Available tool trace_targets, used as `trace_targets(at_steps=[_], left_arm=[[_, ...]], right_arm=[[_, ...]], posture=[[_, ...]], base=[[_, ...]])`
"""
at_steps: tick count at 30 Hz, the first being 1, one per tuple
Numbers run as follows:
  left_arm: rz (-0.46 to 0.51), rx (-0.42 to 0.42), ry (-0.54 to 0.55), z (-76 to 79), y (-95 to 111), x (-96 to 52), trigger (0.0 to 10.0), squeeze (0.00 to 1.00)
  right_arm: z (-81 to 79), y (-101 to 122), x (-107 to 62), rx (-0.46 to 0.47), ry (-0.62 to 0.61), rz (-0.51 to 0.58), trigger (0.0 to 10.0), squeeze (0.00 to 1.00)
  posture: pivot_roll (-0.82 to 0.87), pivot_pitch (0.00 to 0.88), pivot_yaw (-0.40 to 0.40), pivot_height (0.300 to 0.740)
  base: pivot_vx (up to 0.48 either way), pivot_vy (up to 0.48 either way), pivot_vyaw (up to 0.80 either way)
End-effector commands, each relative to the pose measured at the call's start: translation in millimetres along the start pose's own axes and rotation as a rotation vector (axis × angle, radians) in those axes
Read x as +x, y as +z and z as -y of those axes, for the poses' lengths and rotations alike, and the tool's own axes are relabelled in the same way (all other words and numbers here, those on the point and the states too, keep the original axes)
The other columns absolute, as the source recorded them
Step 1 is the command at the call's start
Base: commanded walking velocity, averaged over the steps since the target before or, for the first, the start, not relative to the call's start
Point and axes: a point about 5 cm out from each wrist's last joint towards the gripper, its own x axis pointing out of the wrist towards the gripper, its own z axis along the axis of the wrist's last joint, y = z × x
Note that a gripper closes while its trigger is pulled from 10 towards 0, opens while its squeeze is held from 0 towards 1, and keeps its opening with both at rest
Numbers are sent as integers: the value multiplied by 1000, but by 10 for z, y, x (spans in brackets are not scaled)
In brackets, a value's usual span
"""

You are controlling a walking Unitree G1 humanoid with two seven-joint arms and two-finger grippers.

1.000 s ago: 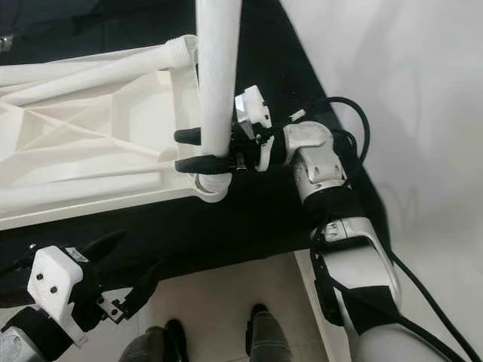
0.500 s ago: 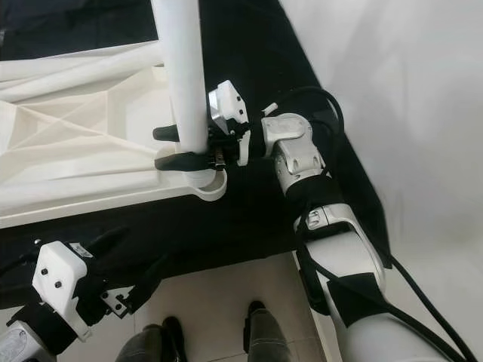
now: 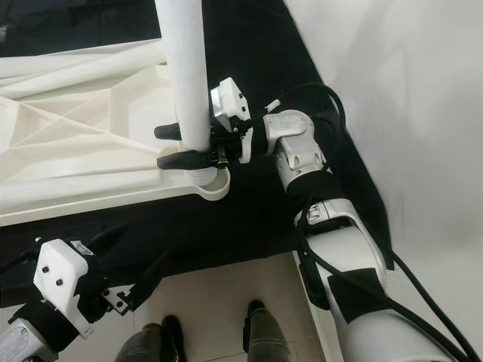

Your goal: Building children table

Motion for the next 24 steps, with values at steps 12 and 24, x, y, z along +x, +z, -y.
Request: trace_targets(at_steps=[12, 24], left_arm=[[-18, -13, 1, 8, -51, 1, 10000, 0], [-16, -10, 4, 7, -54, 8, 10000, 0]], right_arm=[[-134, -299, -102, 161, 51, -114, 10000, 0], [-136, -331, -59, 189, 66, -120, 10000, 0]], posture=[[9, 370, 4, 740], [10, 369, 2, 740]], base=[[0, 0, 0], [0, 0, 0]])
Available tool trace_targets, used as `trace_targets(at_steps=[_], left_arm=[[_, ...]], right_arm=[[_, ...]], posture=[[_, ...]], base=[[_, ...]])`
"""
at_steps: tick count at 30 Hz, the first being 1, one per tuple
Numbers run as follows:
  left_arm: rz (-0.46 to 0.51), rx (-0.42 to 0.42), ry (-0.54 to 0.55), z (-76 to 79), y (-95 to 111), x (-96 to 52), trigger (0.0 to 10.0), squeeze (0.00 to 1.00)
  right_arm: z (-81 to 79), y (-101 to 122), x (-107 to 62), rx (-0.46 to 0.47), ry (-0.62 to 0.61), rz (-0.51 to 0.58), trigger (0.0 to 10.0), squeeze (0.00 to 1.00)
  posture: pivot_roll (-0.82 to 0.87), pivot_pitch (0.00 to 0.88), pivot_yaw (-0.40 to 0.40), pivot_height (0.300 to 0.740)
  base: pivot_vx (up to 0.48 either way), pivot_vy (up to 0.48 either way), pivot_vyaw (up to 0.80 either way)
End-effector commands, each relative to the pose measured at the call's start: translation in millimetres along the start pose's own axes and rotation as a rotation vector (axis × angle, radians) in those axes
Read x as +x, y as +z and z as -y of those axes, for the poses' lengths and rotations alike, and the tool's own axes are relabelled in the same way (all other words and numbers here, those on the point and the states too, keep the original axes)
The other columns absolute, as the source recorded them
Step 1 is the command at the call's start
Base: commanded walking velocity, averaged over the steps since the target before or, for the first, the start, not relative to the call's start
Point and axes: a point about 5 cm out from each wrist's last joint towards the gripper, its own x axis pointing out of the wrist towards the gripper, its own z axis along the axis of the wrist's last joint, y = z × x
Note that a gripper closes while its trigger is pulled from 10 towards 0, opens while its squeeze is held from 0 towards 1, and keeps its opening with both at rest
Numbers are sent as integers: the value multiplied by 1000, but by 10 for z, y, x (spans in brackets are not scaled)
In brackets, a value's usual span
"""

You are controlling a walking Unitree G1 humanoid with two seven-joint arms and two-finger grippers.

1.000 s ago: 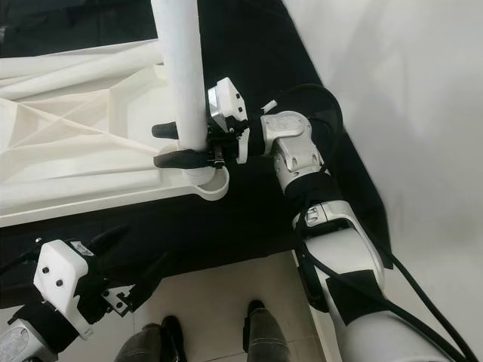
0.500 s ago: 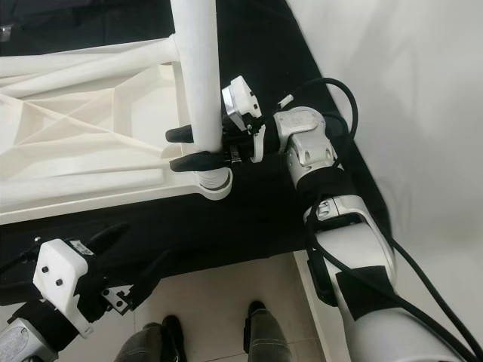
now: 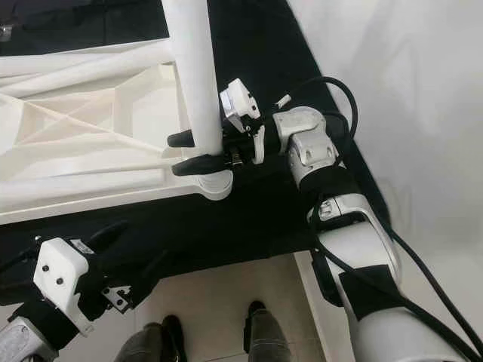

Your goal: Building children table

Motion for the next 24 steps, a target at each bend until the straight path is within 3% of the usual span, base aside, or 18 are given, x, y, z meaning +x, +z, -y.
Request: trace_targets(at_steps=[1, 6, 8, 9, 15, 24], left_arm=[[-22, -20, 1, 17, -59, -4, 10000, 0], [-22, -20, 1, 20, -61, -4, 10000, 0], [-22, -21, 2, 21, -64, -5, 10000, 0], [-22, -22, 2, 22, -68, -4, 10000, 0], [-22, -22, 2, 22, -68, -3, 10000, 0], [-19, -20, 0, -1, -92, 27, 10000, 0]], right_arm=[[-96, -297, 40, 123, 31, -63, 10000, 0], [-74, -301, 58, 98, -6, -33, 10000, 0], [-57, -312, 68, 86, -53, -17, 10000, 0], [-48, -356, 79, 66, -155, -3, 10000, 0], [-63, -389, 75, 60, -199, 0, 10000, 0], [-155, -597, 44, 97, -503, -125, 10000, 0]], posture=[[10, 369, 2, 740], [10, 366, 1, 740], [7, 363, 1, 740], [6, 360, 2, 740], [6, 360, 2, 740], [-15, 344, 3, 740]], base=[[0, 0, 0], [0, 0, 0], [0, 0, 0], [0, 0, 0], [0, 0, 0], [0, 0, 0]])
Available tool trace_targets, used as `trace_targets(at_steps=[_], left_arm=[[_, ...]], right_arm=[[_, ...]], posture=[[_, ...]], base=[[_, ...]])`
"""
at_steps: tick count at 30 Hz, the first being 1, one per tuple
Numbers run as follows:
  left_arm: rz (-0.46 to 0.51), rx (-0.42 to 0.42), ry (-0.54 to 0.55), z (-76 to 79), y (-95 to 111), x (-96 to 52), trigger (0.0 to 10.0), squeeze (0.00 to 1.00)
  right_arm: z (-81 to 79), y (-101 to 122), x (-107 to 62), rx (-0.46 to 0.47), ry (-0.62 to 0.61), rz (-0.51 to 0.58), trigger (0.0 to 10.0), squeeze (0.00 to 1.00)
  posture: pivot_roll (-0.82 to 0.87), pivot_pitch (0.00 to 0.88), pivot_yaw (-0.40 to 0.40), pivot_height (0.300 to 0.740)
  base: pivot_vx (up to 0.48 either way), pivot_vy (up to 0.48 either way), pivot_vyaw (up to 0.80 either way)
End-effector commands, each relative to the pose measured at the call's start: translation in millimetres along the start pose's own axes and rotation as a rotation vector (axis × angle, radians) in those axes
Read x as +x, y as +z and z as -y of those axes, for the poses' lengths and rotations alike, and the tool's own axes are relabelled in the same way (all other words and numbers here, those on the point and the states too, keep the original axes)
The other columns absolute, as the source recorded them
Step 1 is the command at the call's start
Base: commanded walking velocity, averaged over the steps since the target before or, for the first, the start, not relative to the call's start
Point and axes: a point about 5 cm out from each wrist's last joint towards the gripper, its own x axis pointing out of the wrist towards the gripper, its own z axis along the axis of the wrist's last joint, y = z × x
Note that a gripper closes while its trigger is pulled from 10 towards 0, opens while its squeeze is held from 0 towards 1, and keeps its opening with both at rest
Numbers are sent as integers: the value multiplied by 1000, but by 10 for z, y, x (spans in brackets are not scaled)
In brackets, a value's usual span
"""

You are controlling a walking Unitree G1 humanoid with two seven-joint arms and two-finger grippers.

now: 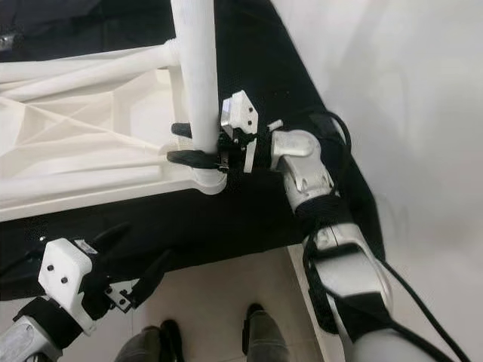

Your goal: Building children table

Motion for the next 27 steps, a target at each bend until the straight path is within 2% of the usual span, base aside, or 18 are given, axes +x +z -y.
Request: trace_targets(at_steps=[1, 2, 5, 7, 9, 10, 12, 16, 18, 19, 21, 25, 27], left_arm=[[-16, -15, -3, 9, -47, -10, 10000, 0], [-15, -14, -1, 3, -49, -2, 10000, 0], [-14, -13, -1, 0, -50, 2, 10000, 0], [-12, -11, 1, -1, -52, 4, 10000, 0], [-11, -10, 2, -8, -56, 10, 10000, 0], [-11, -10, 2, -8, -56, 10, 10000, 0], [-11, -9, 2, -15, -61, 15, 10000, 0], [-10, -9, 2, -17, -63, 17, 10000, 0], [-10, -6, 2, -31, -70, 23, 10000, 0], [-10, -6, 2, -31, -70, 23, 10000, 0], [-9, -4, 3, -43, -76, 30, 10000, 0], [-9, -2, 4, -53, -82, 34, 10000, 0], [-9, 2, 6, -67, -90, 37, 10000, 0]], right_arm=[[-83, -387, -87, 101, -69, -185, 10000, 0], [-104, -435, -64, 137, -151, -222, 10000, 0], [-120, -463, -55, 161, -202, -242, 10000, 0], [-145, -503, -54, 196, -317, -263, 10000, 0], [-241, -546, -27, 228, -455, -283, 10000, 0], [-241, -546, -27, 228, -455, -283, 10000, 0], [-367, -549, 12, 253, -552, -287, 10000, 0], [-419, -539, 30, 261, -582, -284, 10000, 0], [-642, -557, 93, 273, -692, -296, 10000, 0], [-642, -557, 93, 273, -692, -296, 10000, 0], [-787, -569, 133, 297, -786, -301, 10000, 0], [-884, -574, 179, 303, -841, -318, 10000, 0], [-953, -559, 238, 303, -910, -321, 10000, 0]], posture=[[-15, 344, 3, 740], [-20, 342, 0, 740], [-20, 342, 0, 740], [-20, 342, 0, 740], [-23, 340, 0, 740], [-23, 340, 0, 740], [-27, 339, 2, 740], [-27, 339, 2, 740], [-29, 337, 1, 740], [-29, 337, 1, 740], [-28, 334, 3, 740], [-29, 333, 3, 740], [-25, 327, 6, 740]], base=[[0, 0, 0], [0, 0, 0], [0, 0, 0], [0, 0, 0], [0, 0, 0], [0, 0, 0], [0, 0, 0], [0, 0, 0], [0, 0, 0], [0, 0, 0], [0, 0, 0], [0, 0, 0], [0, 0, 0]])
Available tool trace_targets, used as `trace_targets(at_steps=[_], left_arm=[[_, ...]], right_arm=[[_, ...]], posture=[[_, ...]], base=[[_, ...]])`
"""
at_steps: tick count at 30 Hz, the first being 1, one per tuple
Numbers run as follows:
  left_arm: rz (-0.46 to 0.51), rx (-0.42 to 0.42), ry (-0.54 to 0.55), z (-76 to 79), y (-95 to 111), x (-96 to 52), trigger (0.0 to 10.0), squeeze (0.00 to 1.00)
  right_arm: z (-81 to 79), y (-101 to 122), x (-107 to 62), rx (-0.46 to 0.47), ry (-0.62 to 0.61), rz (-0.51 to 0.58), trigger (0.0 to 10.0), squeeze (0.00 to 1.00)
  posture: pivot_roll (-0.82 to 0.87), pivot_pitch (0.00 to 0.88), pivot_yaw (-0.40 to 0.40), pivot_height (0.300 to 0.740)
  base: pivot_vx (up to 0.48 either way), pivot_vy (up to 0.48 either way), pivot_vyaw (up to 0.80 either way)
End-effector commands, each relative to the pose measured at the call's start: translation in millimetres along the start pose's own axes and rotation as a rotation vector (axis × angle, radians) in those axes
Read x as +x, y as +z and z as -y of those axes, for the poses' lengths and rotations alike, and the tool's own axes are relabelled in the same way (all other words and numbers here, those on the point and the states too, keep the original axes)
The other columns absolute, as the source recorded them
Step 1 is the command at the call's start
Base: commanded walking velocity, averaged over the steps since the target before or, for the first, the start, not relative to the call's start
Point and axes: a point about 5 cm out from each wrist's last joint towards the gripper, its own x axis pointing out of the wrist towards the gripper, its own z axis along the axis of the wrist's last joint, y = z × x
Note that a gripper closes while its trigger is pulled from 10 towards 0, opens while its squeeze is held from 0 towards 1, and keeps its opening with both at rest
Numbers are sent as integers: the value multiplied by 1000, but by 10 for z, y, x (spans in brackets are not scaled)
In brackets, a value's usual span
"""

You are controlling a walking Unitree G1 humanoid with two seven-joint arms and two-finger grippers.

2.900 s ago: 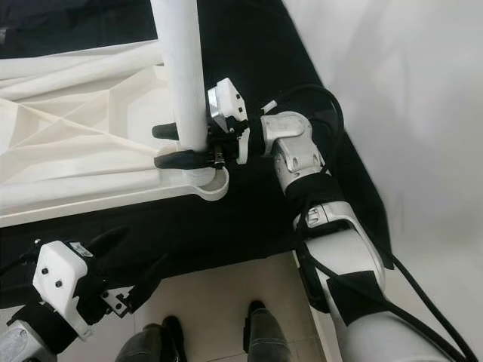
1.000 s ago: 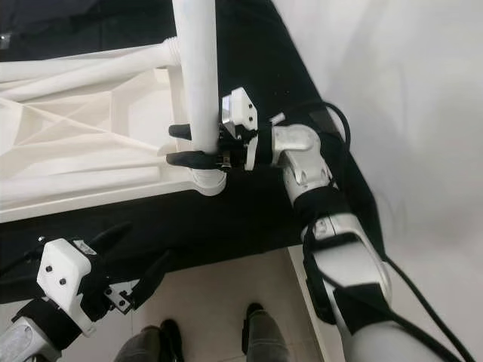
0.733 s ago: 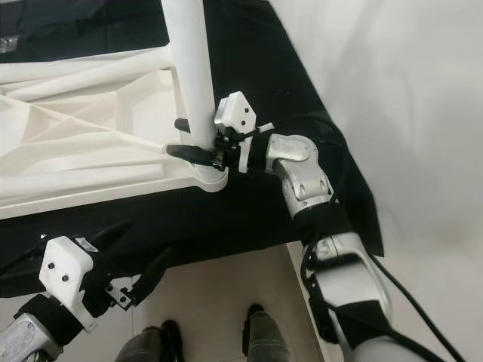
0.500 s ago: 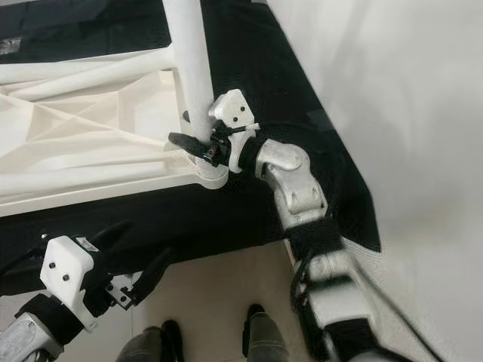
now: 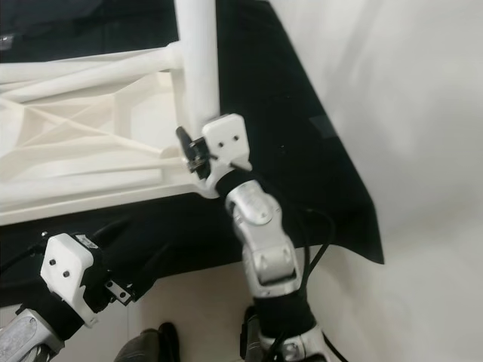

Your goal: Building children table

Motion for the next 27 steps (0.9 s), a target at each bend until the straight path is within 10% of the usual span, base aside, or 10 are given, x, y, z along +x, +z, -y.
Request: trace_targets(at_steps=[1, 18, 19, 27], left_arm=[[-28, -6, 5, -10, -67, -24, 10000, 0], [-22, 2, 9, -38, -92, 22, 10000, 0], [-20, 3, 9, -38, -95, 25, 10000, 0], [-13, 6, 9, -41, -102, 43, 10000, 0]], right_arm=[[4, -580, -126, 32, -119, -309, 10000, 0], [-37, -528, -128, 29, -157, -291, 10000, 0], [-27, -495, -117, 38, -147, -270, 10000, 1000], [56, -196, 56, 110, 20, -81, 10000, 1000]], posture=[[-25, 327, 6, 740], [-33, 309, 7, 740], [-33, 306, 7, 740], [-41, 301, 7, 740]], base=[[0, 0, 0], [0, 0, 0], [0, 0, 0], [0, 0, 0]])
